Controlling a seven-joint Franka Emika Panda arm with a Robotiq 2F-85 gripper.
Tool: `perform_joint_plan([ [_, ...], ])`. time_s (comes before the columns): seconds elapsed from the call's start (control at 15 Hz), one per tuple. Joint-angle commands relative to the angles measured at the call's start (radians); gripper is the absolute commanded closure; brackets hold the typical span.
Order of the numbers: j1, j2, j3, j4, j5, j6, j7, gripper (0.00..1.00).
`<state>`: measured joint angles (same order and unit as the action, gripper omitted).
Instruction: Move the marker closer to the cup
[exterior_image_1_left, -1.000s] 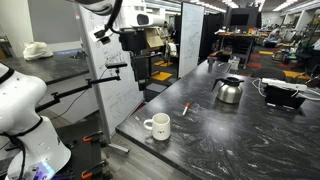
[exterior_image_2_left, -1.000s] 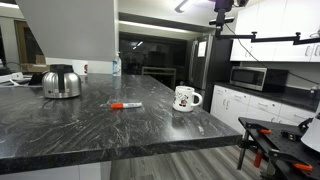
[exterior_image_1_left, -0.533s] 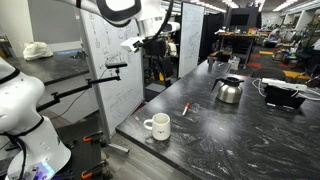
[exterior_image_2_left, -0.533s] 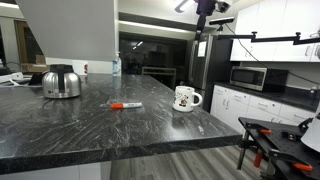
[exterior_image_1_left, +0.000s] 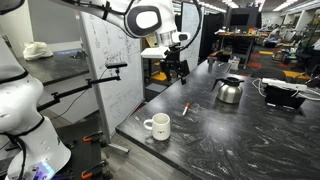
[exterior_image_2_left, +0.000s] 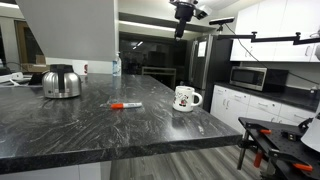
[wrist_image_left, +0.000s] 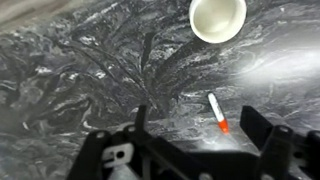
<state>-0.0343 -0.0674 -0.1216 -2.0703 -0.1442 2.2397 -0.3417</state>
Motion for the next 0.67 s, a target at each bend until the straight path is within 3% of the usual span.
perform_joint_plan([
  [0.0,0.003,0.118,0.035,0.111,-0.021,0.002,-0.091,0.00],
  [0.33,-0.012,0.274,0.086,0.243,0.006,-0.005,-0.228,0.00],
  [0.6,-0.017,0.365,0.108,0.299,-0.017,-0.021,-0.259,0.00],
])
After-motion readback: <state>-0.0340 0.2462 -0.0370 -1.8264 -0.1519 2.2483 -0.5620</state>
